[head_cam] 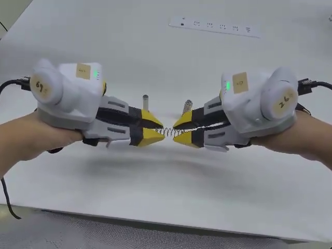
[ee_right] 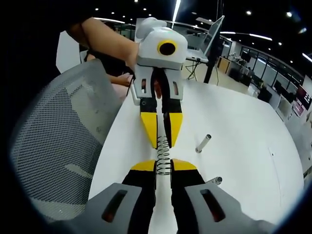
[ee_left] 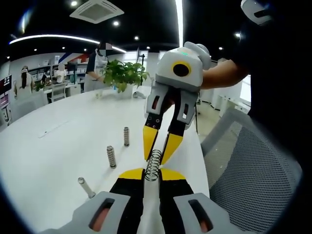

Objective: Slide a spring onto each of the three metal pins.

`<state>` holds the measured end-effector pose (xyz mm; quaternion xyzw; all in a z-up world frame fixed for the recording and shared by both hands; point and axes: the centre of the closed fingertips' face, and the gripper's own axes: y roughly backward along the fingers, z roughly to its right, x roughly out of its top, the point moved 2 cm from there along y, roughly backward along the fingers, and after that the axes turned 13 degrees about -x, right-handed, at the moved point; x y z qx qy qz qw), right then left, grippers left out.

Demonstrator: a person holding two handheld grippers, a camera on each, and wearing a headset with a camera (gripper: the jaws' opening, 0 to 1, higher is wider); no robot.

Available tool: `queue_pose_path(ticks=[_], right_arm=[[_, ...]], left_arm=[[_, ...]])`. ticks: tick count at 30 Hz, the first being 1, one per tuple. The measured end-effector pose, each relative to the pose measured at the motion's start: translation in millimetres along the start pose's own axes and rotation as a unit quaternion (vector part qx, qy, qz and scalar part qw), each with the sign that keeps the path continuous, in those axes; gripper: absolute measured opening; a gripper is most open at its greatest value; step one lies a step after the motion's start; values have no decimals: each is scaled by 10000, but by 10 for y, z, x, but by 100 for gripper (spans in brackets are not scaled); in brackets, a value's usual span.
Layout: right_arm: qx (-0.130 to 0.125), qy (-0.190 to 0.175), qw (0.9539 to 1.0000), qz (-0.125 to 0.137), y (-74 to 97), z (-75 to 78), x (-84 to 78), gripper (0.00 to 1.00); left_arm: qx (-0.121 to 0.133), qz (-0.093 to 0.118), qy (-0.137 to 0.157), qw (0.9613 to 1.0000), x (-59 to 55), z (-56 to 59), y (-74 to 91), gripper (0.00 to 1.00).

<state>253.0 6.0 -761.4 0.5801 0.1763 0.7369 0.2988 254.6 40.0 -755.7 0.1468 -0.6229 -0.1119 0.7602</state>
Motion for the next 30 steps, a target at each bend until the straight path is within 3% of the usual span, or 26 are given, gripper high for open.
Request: queue_pose_path(ticks=[30], right_arm=[[24,-27,9999,164,15,0,99,8]], left_arm=[[54,164,120,9998,-11,7,25,6]])
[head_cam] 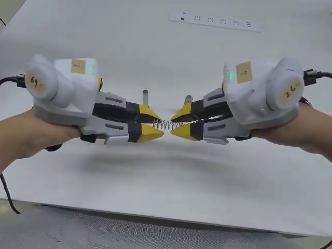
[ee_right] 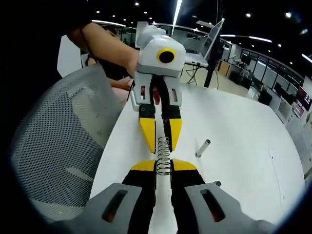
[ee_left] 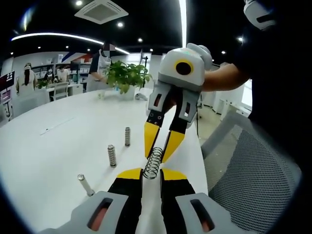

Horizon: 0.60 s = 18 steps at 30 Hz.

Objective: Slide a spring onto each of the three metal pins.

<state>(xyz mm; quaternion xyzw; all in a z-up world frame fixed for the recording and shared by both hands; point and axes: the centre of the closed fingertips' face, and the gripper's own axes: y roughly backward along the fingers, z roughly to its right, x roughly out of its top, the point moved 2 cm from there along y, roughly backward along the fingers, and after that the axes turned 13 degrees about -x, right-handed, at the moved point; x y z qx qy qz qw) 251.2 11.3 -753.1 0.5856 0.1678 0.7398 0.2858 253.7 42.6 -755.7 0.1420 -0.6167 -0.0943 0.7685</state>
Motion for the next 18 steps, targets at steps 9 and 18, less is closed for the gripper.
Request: queue_pose_path(ticks=[9,18], right_arm=[[2,5,10000,2,2,12,-8,8],[7,12,10000,15,1,20,8,8]], left_arm=[[16,38,-37,10000,24,7,8,4],[41,70,-72,9999,38,11,25,4]])
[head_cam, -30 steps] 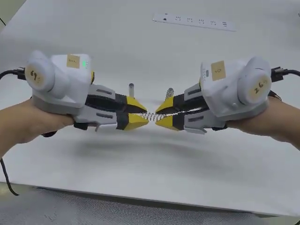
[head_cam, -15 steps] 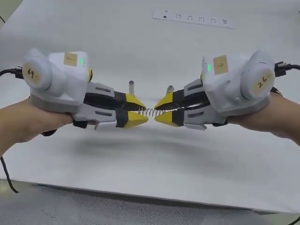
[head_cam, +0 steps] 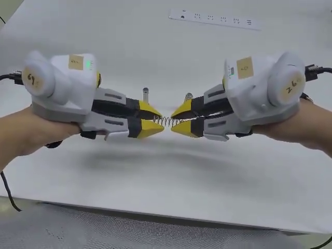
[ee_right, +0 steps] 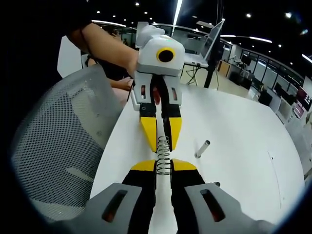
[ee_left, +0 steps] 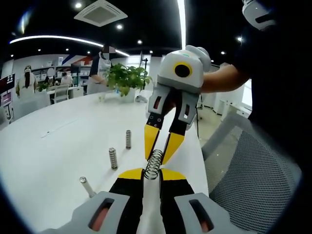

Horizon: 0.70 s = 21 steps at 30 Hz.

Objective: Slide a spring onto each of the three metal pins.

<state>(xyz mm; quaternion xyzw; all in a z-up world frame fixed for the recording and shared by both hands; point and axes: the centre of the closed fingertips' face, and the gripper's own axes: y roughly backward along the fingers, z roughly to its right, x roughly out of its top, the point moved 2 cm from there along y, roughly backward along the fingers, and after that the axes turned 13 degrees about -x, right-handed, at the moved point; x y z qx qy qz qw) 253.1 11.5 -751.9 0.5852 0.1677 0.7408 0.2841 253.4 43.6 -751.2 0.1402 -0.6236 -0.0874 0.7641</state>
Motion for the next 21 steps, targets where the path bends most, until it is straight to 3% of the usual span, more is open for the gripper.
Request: queue_pose_path(ticks=[21], right_arm=[[29,-131,9999,-39,20,-12,0,8]], left_arm=[[-56,56,26,10000,26,22,-13,3]])
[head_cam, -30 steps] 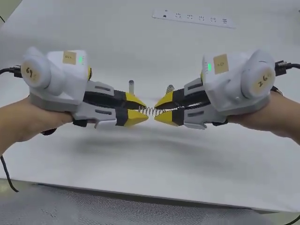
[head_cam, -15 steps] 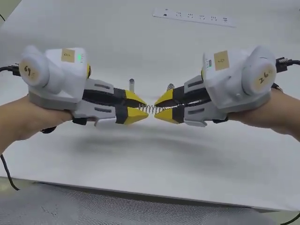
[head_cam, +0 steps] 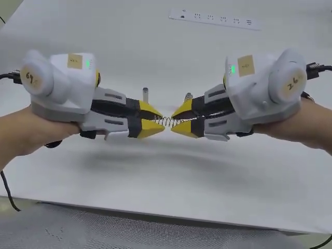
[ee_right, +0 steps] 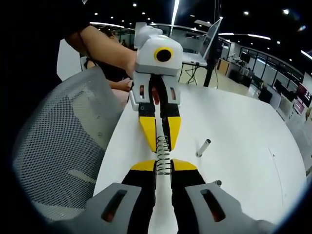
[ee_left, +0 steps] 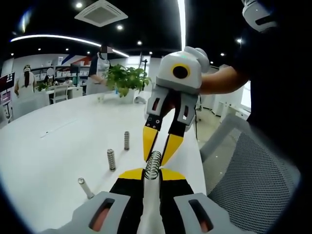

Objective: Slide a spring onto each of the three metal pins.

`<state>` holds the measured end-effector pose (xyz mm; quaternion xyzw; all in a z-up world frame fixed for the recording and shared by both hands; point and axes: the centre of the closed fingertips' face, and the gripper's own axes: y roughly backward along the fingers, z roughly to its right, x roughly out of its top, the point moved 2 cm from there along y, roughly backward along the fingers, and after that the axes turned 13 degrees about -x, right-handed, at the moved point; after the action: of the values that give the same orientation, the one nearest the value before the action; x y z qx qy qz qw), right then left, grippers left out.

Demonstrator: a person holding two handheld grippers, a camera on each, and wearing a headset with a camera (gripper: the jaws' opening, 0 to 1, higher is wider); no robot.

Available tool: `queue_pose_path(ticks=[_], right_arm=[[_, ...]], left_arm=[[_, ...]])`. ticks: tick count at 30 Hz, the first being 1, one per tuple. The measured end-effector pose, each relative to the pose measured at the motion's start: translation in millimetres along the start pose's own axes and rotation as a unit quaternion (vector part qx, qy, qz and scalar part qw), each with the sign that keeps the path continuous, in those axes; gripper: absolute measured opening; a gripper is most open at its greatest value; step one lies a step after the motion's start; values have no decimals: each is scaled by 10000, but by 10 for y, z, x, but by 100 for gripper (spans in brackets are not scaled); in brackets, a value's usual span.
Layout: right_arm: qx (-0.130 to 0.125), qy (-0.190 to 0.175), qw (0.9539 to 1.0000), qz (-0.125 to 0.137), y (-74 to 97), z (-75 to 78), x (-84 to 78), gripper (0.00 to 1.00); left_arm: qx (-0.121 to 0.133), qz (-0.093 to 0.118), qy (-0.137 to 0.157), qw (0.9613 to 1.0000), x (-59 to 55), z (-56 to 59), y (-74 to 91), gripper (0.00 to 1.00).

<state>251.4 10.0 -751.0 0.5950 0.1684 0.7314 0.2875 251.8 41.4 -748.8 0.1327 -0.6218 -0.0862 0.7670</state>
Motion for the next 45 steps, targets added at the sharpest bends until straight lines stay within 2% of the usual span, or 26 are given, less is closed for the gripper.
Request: queue_pose_path(ticks=[7,13,34,45], right_arm=[[-23,-130,9999,-17,11,18,-5,10],[-49,17,10000,29,12,22,-10,9],[-48,26,10000,-48,18,16,-40,11],[-56,-17,9999,-112,28,10,-84,9]], left_arm=[[-46,-17,6,10000,-8,7,-3,2],[-61,-37,-12,10000,-12,15,-10,2],[-94,-37,5,9999,8,41,-2,2],[-108,-34,20,9999,9,45,9,2]])
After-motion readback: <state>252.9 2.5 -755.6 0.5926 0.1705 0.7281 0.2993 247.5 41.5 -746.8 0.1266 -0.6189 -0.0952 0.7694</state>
